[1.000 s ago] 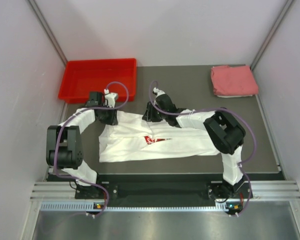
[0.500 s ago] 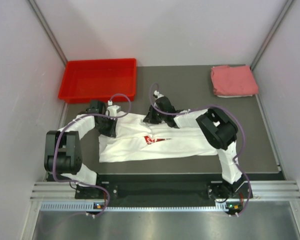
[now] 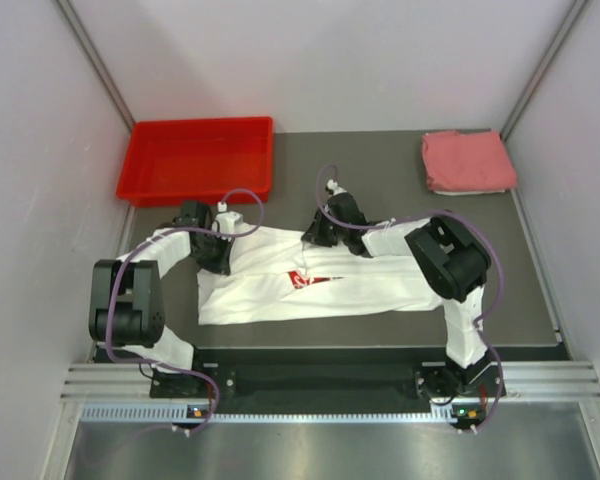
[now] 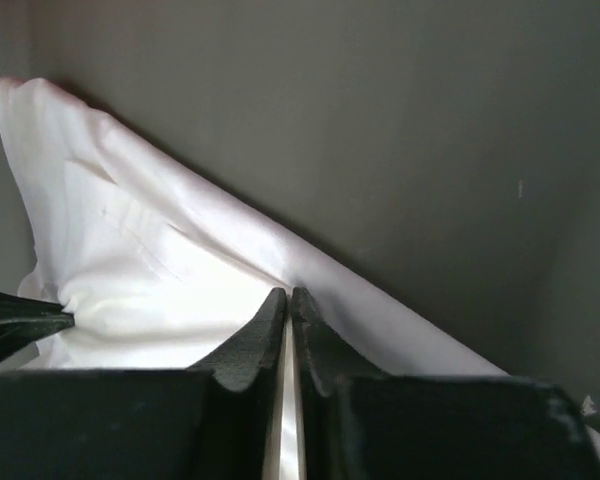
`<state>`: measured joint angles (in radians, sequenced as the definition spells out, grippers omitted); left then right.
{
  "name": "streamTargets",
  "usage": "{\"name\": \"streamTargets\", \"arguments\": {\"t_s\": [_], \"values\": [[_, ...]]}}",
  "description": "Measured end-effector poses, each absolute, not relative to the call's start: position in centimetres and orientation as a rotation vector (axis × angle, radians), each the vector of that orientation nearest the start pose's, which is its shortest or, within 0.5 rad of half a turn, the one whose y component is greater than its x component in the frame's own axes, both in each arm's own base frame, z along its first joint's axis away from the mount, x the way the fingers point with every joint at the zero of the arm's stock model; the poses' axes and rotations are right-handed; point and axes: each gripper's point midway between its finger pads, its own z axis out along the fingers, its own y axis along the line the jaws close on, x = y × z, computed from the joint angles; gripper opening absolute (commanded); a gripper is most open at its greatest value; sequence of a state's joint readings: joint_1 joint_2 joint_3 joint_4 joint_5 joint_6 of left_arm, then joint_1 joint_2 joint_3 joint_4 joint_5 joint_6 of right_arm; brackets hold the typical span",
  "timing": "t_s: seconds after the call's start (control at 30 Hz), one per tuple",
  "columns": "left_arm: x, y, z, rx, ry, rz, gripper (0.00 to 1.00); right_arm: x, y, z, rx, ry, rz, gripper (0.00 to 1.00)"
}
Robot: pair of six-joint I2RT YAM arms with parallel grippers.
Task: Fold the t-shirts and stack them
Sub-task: Fold the tshirt
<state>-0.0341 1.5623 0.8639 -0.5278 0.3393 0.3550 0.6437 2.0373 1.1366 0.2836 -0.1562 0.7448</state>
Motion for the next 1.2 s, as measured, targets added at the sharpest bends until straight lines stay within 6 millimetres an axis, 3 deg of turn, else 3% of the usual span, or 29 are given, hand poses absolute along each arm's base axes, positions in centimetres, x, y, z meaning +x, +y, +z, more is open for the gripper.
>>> {"name": "streamTargets", "arguments": {"t_s": [0.07,0.1,0.13,0.23,0.4,0.47,0.53,0.6,0.67,0.73,0.83,0.9,1.03,1.2], "values": [[28.8,-5.5,2.3,0.612,2.655,-0.387,0.02,38.1,35.6,2.9,0.021,2.345,0.92,0.28],[28.8,-5.5,2.3,0.615,2.655,-0.389,0.06,38.1,35.7,3.1,0.019,2.341,0.932,0.31],[28.8,-5.5,2.4,0.62,2.656,-0.39,0.17,38.2,35.8,3.3,0.013,2.333,0.94,0.33],[28.9,-5.5,2.9,0.633,2.656,-0.394,0.36,38.3,35.6,3.7,-0.006,2.326,0.935,0.38],[30.1,-5.6,5.3,0.625,2.615,-0.377,0.44,38.2,33.6,5.8,-0.058,2.321,0.872,0.43],[30.9,-5.4,6.7,0.617,2.58,-0.349,0.47,38.1,31.4,7.5,-0.059,2.317,0.81,0.44],[31.7,-5.0,7.7,0.59,2.552,-0.298,0.49,38.2,28.0,9.8,-0.033,2.29,0.722,0.46],[32.9,-4.2,8.3,0.543,2.526,-0.226,0.5,38.5,23.4,11.9,0.024,2.253,0.62,0.47],[34.0,-3.4,8.3,0.497,2.511,-0.156,0.5,38.7,18.4,12.7,0.103,2.237,0.509,0.48],[35.2,-2.8,7.9,0.456,2.515,-0.098,0.51,38.6,14.2,12.2,0.181,2.252,0.409,0.49],[37.4,-2.2,7.2,0.403,2.513,-0.029,0.55,36.9,8.3,9.3,0.313,2.316,0.261,0.51],[38.4,-1.6,6.6,0.369,2.508,0.02,0.58,35.2,5.8,7.2,0.376,2.374,0.201,0.51],[39.7,-1.1,6.0,0.324,2.498,0.07,0.58,33.4,3.1,5.1,0.455,2.436,0.152,0.51],[41.7,-1.2,4.7,0.3,2.495,0.077,0.57,33.6,2.9,4.4,0.479,2.444,0.211,0.51]]}}
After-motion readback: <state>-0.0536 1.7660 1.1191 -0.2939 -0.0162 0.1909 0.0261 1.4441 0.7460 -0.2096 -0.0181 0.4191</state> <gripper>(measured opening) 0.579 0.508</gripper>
